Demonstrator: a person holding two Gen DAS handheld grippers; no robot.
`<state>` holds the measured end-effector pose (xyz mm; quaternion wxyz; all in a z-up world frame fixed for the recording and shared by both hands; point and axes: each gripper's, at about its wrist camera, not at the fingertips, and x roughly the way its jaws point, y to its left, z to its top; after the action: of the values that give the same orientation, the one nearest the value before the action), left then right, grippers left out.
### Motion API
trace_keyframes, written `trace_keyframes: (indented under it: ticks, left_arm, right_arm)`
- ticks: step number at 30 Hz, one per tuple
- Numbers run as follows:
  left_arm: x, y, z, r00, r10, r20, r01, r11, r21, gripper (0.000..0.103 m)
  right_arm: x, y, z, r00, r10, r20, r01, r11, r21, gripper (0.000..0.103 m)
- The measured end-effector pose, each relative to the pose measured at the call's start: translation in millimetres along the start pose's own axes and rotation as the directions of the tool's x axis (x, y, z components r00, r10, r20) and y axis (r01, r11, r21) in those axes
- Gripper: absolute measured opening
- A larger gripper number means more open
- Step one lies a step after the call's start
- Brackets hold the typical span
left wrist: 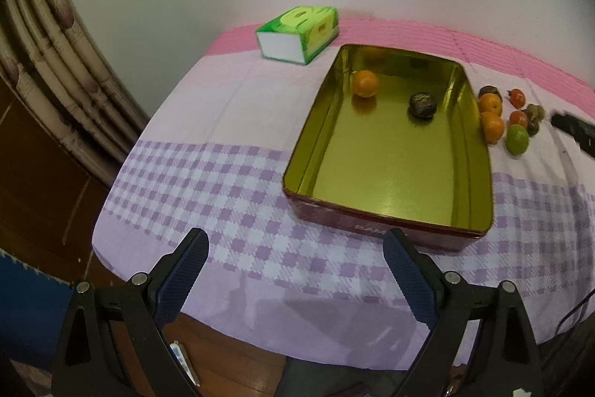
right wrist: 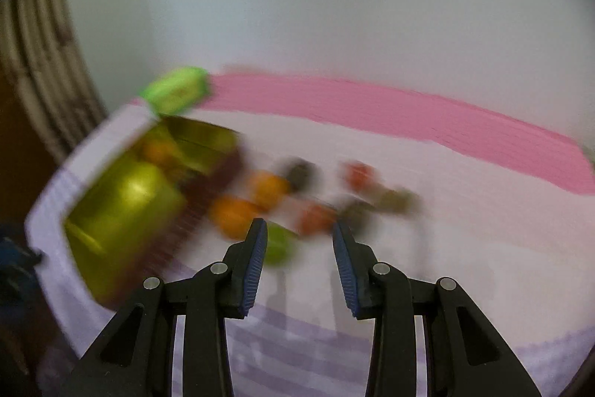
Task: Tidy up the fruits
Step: 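Withdraw the open right gripper while the left gripper moves toward the green lime, then grasp the green lime with the left gripper while the right gripper grasps a red tomato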
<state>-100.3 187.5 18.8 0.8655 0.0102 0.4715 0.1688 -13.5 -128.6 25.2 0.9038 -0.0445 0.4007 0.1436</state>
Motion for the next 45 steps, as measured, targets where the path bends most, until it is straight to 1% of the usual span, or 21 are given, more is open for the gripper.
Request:
trace_keyframes:
  ticks: [3,6,10,12,14,17,19,20,21,23,25,27,30,33,35,37,38,39,40,42,45]
  left_arm:
    - [-11.3,-8.4,0.4,0.999,-0.007,0.053,0.005,0.999,0.034,0.093]
    - [-24.6,-16.6,2.4,0.994,-0.040,0.099,0.034,0.997,0.067,0.093]
    - [-44.3,-32.7,8.6,0.979,-0.145,0.142,0.123,0.981,0.150,0.091]
    - [-56.1,-45.1,12.5,0.965,-0.201,0.168,0.165,0.964,0.207,0.091]
    - [-65.4,-58.5,20.2,0.939,-0.305,0.162,0.257,0.930,0.263,0.091]
    - [-68.2,-76.1,33.7,0.895,-0.431,0.116,0.384,0.875,0.294,0.091]
    - [-63.9,-89.8,45.9,0.876,-0.476,0.080,0.434,0.849,0.301,0.089]
    - [-61.0,-95.8,50.9,0.862,-0.503,0.063,0.463,0.832,0.305,0.088]
    - [-55.9,-103.3,57.4,0.843,-0.536,0.037,0.501,0.808,0.311,0.085]
    - [-47.4,-116.1,66.6,0.832,-0.555,0.010,0.522,0.789,0.324,0.075]
    - [-41.4,-130.0,71.9,0.834,-0.552,-0.016,0.519,0.774,0.363,0.058]
    - [-35.8,-146.2,77.7,0.836,-0.547,-0.046,0.517,0.756,0.403,0.051]
    - [-29.3,-166.0,82.7,0.816,-0.571,-0.090,0.547,0.710,0.444,0.051]
    - [-13.5,-186.3,89.1,0.814,-0.565,-0.133,0.555,0.692,0.461,0.051]
    - [-0.3,-197.8,90.8,0.821,-0.550,-0.155,0.553,0.695,0.460,0.051]
    - [12.9,-207.9,91.8,0.822,-0.543,-0.173,0.555,0.692,0.463,0.040]
    - [18.5,-212.3,91.5,0.826,-0.533,-0.182,0.549,0.692,0.468,0.038]
    - [26.4,-218.6,91.5,0.837,-0.513,-0.189,0.535,0.699,0.475,0.038]
    - [29.8,-221.4,92.3,0.842,-0.505,-0.191,0.529,0.701,0.477,0.038]
    - [40.7,-228.8,94.1,0.849,-0.489,-0.200,0.519,0.706,0.481,0.038]
    - [53.2,-237.1,96.3,0.854,-0.470,-0.222,0.516,0.709,0.480,0.038]
  right_arm:
    - [3.9,-45.1,-21.3,0.995,-0.088,-0.034,0.090,0.995,0.049,0.038]
    - [11.9,-75.3,-34.7,0.989,-0.129,-0.069,0.134,0.987,0.086,0.038]
    - [22.9,-101.7,-49.1,0.985,-0.145,-0.093,0.157,0.978,0.139,0.038]
    - [21.7,-107.3,-52.9,0.987,-0.142,-0.071,0.151,0.977,0.152,0.039]
    - [21.5,-110.3,-52.3,0.990,-0.129,-0.063,0.138,0.977,0.164,0.040]
    - [20.1,-113.5,-53.3,0.991,-0.121,-0.052,0.128,0.977,0.169,0.042]
    - [17.6,-114.4,-56.6,0.992,-0.115,-0.047,0.122,0.979,0.161,0.046]
    - [16.7,-114.9,-57.2,0.993,-0.112,-0.046,0.118,0.980,0.160,0.049]
    - [16.1,-115.3,-58.9,0.993,-0.109,-0.045,0.115,0.980,0.161,0.051]
    - [12.3,-116.2,-61.2,0.994,-0.102,-0.041,0.107,0.980,0.169,0.053]
    - [10.6,-119.8,-62.1,0.996,-0.084,-0.035,0.089,0.979,0.185,0.055]
    - [9.6,-122.0,-62.4,0.997,-0.073,-0.030,0.078,0.978,0.195,0.058]
    - [7.2,-124.3,-64.1,0.998,-0.054,-0.023,0.058,0.977,0.207,0.059]
    - [8.4,-124.1,-62.5,0.999,-0.039,-0.019,0.042,0.976,0.213,0.059]
    - [8.0,-125.0,-62.9,0.999,-0.029,-0.014,0.032,0.975,0.220,0.059]
    - [7.1,-126.5,-63.5,1.000,-0.018,-0.010,0.020,0.974,0.226,0.060]
    - [7.4,-126.7,-63.0,1.000,-0.013,-0.010,0.015,0.974,0.228,0.060]
    - [8.4,-126.5,-62.1,1.000,-0.010,-0.010,0.012,0.973,0.229,0.060]
    - [8.6,-127.0,-62.1,1.000,-0.005,-0.009,0.007,0.973,0.230,0.060]
    - [8.3,-127.9,-62.2,1.000,0.005,-0.007,-0.004,0.972,0.234,0.060]
    - [7.6,-129.0,-61.8,1.000,0.015,-0.003,-0.014,0.971,0.240,0.061]
